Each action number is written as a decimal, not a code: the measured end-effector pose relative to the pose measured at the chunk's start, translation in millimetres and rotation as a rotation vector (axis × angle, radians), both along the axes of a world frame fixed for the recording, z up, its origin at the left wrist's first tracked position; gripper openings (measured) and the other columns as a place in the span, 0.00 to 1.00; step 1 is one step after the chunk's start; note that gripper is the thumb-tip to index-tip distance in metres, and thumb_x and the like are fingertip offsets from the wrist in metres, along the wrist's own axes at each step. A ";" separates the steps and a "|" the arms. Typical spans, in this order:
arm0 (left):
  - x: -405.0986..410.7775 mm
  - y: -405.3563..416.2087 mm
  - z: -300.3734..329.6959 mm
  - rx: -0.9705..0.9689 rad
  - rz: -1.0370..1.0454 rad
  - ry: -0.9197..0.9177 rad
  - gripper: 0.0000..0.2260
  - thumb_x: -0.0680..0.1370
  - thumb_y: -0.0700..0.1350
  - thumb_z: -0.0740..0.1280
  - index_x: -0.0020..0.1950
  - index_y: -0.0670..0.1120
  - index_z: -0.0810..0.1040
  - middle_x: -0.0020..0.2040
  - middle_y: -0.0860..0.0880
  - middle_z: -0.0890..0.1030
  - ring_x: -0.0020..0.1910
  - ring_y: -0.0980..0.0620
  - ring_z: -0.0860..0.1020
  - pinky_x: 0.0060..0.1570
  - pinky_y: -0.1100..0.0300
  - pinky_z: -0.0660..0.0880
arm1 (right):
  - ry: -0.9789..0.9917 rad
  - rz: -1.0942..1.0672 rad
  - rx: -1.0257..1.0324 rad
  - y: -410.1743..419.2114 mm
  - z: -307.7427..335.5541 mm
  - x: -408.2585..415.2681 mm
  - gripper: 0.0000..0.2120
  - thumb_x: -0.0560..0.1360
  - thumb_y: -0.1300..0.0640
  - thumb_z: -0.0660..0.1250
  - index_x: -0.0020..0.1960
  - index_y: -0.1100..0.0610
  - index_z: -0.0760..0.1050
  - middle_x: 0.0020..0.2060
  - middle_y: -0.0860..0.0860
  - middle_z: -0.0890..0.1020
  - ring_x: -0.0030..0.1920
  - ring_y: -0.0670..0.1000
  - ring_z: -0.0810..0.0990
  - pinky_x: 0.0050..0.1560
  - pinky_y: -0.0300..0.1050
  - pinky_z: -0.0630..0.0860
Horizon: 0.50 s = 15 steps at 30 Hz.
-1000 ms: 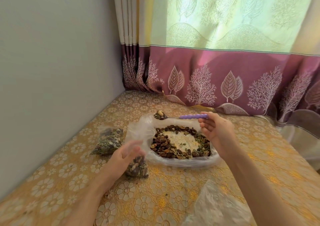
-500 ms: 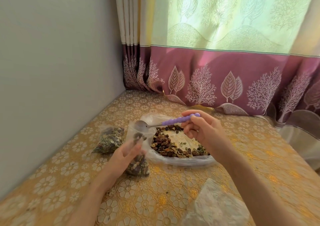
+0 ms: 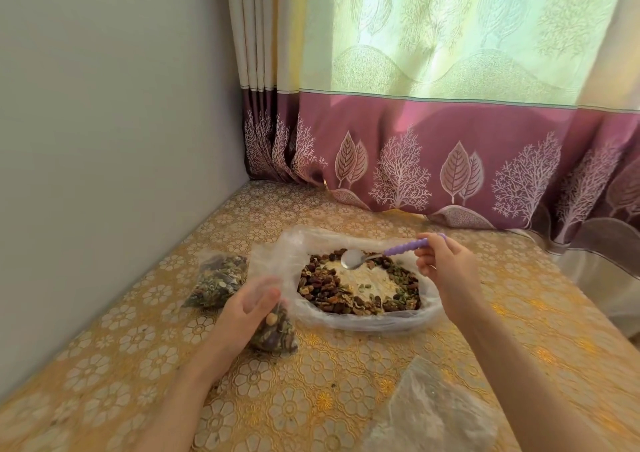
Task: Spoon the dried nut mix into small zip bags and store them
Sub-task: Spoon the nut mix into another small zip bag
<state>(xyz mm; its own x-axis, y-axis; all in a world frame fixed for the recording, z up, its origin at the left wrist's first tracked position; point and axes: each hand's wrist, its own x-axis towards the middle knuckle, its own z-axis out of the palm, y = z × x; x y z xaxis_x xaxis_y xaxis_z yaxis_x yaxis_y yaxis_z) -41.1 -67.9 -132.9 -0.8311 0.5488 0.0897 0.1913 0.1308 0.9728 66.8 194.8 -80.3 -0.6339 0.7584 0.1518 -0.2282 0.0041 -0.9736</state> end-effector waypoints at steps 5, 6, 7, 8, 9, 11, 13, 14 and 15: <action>-0.7 0.0 0.0 0.003 0.004 -0.007 0.41 0.52 0.79 0.63 0.60 0.61 0.74 0.56 0.64 0.74 0.56 0.66 0.72 0.53 0.65 0.69 | -0.094 0.008 0.066 4.9 -11.6 -9.5 0.10 0.78 0.61 0.61 0.41 0.58 0.79 0.27 0.47 0.80 0.28 0.43 0.72 0.26 0.32 0.69; -0.6 0.0 0.3 0.001 0.001 -0.007 0.41 0.52 0.80 0.62 0.60 0.61 0.74 0.56 0.64 0.75 0.56 0.66 0.71 0.53 0.66 0.69 | -0.103 0.032 0.060 4.8 -13.1 -11.3 0.11 0.78 0.61 0.61 0.41 0.58 0.79 0.28 0.48 0.80 0.28 0.43 0.72 0.26 0.32 0.69; -0.5 -0.1 0.5 0.000 -0.002 -0.006 0.41 0.51 0.80 0.62 0.60 0.61 0.73 0.55 0.65 0.75 0.56 0.67 0.71 0.51 0.67 0.69 | -0.115 0.059 0.054 4.7 -14.4 -13.4 0.11 0.78 0.61 0.61 0.41 0.59 0.79 0.29 0.49 0.80 0.28 0.43 0.71 0.26 0.33 0.68; -0.1 -0.1 1.1 -0.001 -0.004 -0.004 0.41 0.51 0.80 0.62 0.60 0.62 0.73 0.54 0.66 0.75 0.55 0.68 0.71 0.49 0.69 0.68 | -0.131 0.083 0.054 4.5 -15.4 -15.3 0.11 0.79 0.61 0.61 0.43 0.60 0.80 0.29 0.49 0.80 0.29 0.44 0.71 0.26 0.33 0.68; -0.2 0.2 1.6 -0.002 -0.005 0.000 0.42 0.51 0.80 0.61 0.59 0.62 0.73 0.53 0.67 0.75 0.53 0.70 0.72 0.47 0.71 0.67 | -0.148 0.100 0.055 4.2 -16.2 -17.1 0.10 0.79 0.61 0.60 0.45 0.61 0.80 0.29 0.49 0.80 0.29 0.45 0.71 0.26 0.34 0.67; -0.7 0.3 1.9 -0.005 -0.005 -0.003 0.42 0.50 0.81 0.61 0.59 0.62 0.74 0.51 0.66 0.77 0.50 0.72 0.74 0.45 0.73 0.67 | -0.166 0.129 0.041 3.1 -16.6 -19.5 0.10 0.79 0.62 0.59 0.47 0.63 0.79 0.28 0.48 0.80 0.30 0.46 0.71 0.26 0.34 0.67; -1.8 0.3 1.4 -0.009 -0.017 -0.011 0.43 0.50 0.81 0.61 0.60 0.61 0.73 0.54 0.59 0.80 0.53 0.67 0.75 0.48 0.70 0.68 | -0.170 0.183 0.025 0.5 -17.4 -21.2 0.12 0.80 0.62 0.58 0.48 0.65 0.79 0.32 0.52 0.81 0.30 0.46 0.71 0.26 0.35 0.67; -2.2 0.2 0.9 -0.013 -0.023 -0.013 0.43 0.51 0.80 0.61 0.61 0.61 0.73 0.56 0.56 0.80 0.55 0.64 0.75 0.49 0.68 0.68 | -0.167 0.214 0.020 -1.9 -17.9 -21.6 0.12 0.80 0.63 0.57 0.47 0.66 0.79 0.34 0.54 0.83 0.30 0.46 0.71 0.27 0.35 0.67; -2.5 0.2 0.8 -0.016 -0.026 -0.012 0.43 0.51 0.81 0.61 0.61 0.61 0.73 0.58 0.55 0.79 0.56 0.62 0.74 0.49 0.67 0.67 | -0.161 0.234 0.010 -3.9 -18.7 -22.3 0.13 0.80 0.63 0.57 0.45 0.66 0.79 0.36 0.56 0.84 0.30 0.46 0.71 0.26 0.34 0.67</action>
